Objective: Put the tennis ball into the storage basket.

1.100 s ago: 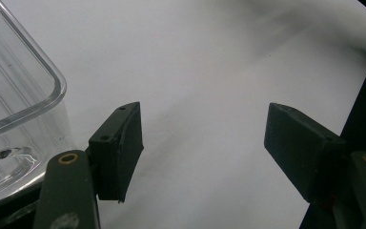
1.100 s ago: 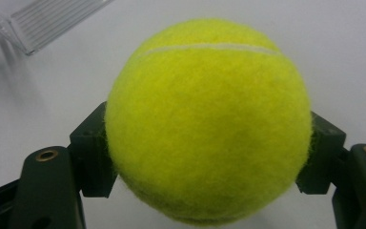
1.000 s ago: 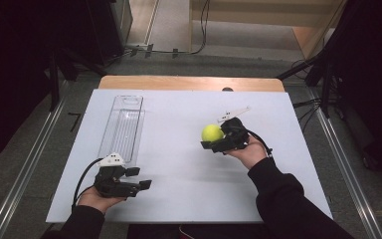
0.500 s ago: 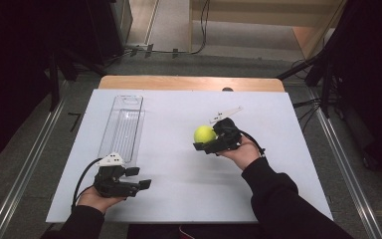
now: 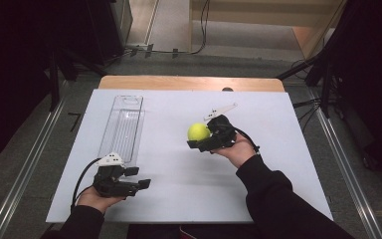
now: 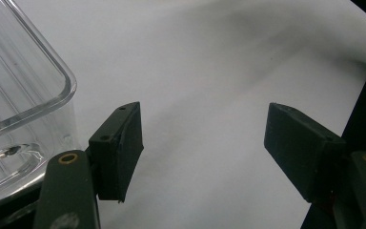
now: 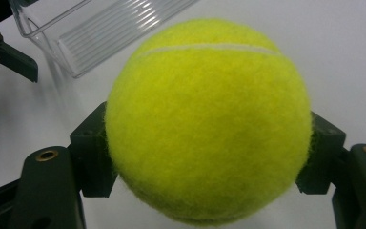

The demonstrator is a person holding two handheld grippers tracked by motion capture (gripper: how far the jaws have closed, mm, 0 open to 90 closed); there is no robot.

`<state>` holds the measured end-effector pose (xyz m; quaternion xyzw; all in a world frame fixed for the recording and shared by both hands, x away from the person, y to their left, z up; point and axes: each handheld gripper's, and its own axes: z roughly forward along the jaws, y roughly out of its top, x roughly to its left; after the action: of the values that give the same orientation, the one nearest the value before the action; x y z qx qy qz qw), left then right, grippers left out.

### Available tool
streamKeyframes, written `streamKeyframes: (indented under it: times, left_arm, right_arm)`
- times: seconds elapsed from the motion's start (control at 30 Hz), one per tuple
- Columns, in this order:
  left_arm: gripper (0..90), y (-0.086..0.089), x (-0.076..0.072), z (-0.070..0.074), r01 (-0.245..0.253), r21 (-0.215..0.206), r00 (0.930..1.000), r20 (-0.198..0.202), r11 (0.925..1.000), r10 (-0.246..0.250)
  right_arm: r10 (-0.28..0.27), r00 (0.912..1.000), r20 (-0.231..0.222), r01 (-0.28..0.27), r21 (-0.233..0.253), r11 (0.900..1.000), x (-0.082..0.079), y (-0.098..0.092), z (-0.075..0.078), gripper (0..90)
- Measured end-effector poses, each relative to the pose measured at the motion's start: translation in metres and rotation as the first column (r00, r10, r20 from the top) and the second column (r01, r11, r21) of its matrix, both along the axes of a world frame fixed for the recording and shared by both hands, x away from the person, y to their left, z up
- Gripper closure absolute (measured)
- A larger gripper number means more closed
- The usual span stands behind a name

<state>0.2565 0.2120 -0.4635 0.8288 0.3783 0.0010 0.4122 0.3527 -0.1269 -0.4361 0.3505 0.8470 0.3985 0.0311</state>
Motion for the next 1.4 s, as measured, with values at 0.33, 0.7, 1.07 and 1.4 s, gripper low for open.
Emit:
streamKeyframes:
  times: [0.33,0.7,1.07,1.4]
  left_arm:
    - [29.9,0.001,0.0,0.0,-0.003,-0.001,1.0,0.0,1.0,0.003]
    - [30.0,0.001,0.0,0.0,-0.005,-0.003,1.0,0.002,1.0,0.005]
    - [29.9,0.001,0.001,0.0,-0.005,-0.007,1.0,0.006,1.0,0.005]
    - [30.0,0.001,0.001,0.0,-0.003,-0.015,0.9999,0.011,0.9999,0.003]
  right_arm:
    - [0.022,0.9997,-0.006,-0.022,0.011,1.0,0.008,0.015,0.004,23.4]
    - [0.033,0.9995,-0.006,-0.032,0.015,0.999,0.014,0.03,0.006,23.4]
    - [0.047,0.9988,0.012,-0.047,0.015,0.999,0.017,0.043,0.013,23.4]
    - [0.061,0.998,0.013,-0.062,0.025,0.998,0.022,0.055,0.017,23.4]
